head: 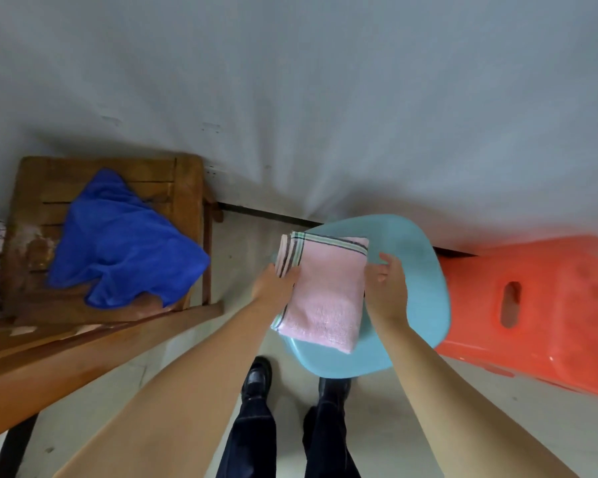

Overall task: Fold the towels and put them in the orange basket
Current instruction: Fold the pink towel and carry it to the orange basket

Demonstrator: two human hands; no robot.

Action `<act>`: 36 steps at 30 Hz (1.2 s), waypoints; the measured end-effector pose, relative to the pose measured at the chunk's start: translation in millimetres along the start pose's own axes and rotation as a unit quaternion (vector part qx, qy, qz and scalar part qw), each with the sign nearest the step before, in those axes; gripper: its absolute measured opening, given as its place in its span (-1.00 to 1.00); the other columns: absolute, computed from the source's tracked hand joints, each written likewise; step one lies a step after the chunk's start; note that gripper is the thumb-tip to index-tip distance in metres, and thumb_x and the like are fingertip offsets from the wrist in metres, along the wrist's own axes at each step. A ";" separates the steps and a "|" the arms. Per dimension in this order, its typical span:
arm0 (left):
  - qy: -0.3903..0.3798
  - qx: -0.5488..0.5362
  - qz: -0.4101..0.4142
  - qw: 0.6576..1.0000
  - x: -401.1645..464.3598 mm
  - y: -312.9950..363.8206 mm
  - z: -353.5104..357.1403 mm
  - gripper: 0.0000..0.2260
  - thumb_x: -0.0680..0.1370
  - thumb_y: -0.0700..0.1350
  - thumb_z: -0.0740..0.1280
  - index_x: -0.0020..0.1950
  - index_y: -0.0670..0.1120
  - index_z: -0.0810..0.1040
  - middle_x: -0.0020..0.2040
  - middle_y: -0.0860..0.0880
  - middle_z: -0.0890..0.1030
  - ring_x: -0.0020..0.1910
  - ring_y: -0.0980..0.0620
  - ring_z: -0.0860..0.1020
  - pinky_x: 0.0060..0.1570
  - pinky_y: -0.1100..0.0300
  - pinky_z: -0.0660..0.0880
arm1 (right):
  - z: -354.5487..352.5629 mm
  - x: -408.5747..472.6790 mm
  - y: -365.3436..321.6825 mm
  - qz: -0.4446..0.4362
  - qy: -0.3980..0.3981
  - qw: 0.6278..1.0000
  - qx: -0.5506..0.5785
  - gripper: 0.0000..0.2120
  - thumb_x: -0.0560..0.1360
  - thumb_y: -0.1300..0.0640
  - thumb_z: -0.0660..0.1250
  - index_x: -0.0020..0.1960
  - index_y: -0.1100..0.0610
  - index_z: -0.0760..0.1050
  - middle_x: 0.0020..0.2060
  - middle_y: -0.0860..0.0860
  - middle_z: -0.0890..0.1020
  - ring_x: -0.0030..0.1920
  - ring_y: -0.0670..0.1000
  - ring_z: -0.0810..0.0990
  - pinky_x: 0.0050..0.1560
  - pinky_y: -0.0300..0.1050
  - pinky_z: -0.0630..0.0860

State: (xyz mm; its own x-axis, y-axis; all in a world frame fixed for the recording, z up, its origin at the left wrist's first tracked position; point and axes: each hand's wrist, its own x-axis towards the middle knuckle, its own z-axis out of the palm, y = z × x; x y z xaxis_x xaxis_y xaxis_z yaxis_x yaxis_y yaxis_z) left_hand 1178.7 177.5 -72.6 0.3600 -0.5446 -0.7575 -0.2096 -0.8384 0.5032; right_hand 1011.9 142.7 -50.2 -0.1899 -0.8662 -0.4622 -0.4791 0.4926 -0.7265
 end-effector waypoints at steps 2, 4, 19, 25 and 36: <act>0.013 0.013 0.008 1.000 0.4 0.4 2.8 -0.70 0.61 0.00 0.17 0.23 -0.15 0.47 0.07 -0.11 0.57 -0.05 -0.09 0.48 -0.05 0.16 0.38 | -4.0 7.1 13.8 0.067 -0.097 0.992 0.033 -0.77 0.56 0.06 0.27 0.18 0.09 0.35 -0.18 0.01 0.51 -0.17 -0.01 0.49 -0.23 -0.20 0.37; 0.007 -0.026 0.010 1.000 -1.9 -0.5 4.2 -0.75 0.62 -0.04 0.16 0.18 -0.12 0.50 0.04 -0.11 0.59 0.00 -0.13 0.53 -0.01 0.14 0.43 | -1.5 7.3 28.2 0.084 -0.144 0.986 0.024 -0.77 0.54 -0.03 0.29 -0.04 0.13 0.37 -0.26 0.01 0.46 -0.23 0.01 0.45 -0.26 -0.17 0.34; -0.299 -0.134 0.097 0.940 -147.0 108.9 -43.4 -0.78 0.62 -0.11 0.21 0.21 -0.13 0.53 0.07 -0.12 0.65 -0.02 -0.06 0.65 0.10 0.04 0.57 | -88.6 -94.4 -28.2 0.185 -0.260 0.807 0.497 -0.50 0.58 -0.18 0.07 0.33 0.12 0.44 0.25 0.14 0.58 0.20 0.09 0.59 0.03 -0.05 0.59; -0.336 -0.118 0.121 0.927 -191.3 150.5 -45.3 -0.70 0.60 -0.07 0.24 0.25 -0.20 0.50 0.10 -0.23 0.62 -0.05 -0.14 0.63 0.05 -0.04 0.58 | -164.7 -136.0 -51.1 0.163 -0.165 0.814 0.532 -0.60 0.46 -0.06 0.34 0.21 0.13 0.55 0.05 0.14 0.68 0.03 0.13 0.67 0.08 0.06 0.56; -0.325 0.092 0.267 0.902 -337.9 179.6 141.2 -0.85 0.64 -0.16 0.15 0.09 -0.10 0.50 -0.15 -0.03 0.60 -0.20 0.01 0.56 -0.22 0.18 0.49 | -358.7 -218.4 53.0 0.110 0.056 0.825 0.551 -0.59 0.49 0.09 0.38 0.31 0.14 0.46 0.19 0.12 0.60 0.18 0.13 0.57 0.20 0.11 0.49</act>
State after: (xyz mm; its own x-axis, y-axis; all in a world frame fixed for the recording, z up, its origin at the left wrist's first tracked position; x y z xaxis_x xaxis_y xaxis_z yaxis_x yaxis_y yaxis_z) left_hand 891.0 207.7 215.0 -0.4345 -0.7201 -0.5409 -0.3641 -0.4088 0.8368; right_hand 720.6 328.0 194.6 -0.2755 -0.7179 -0.6393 0.6361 0.3625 -0.6812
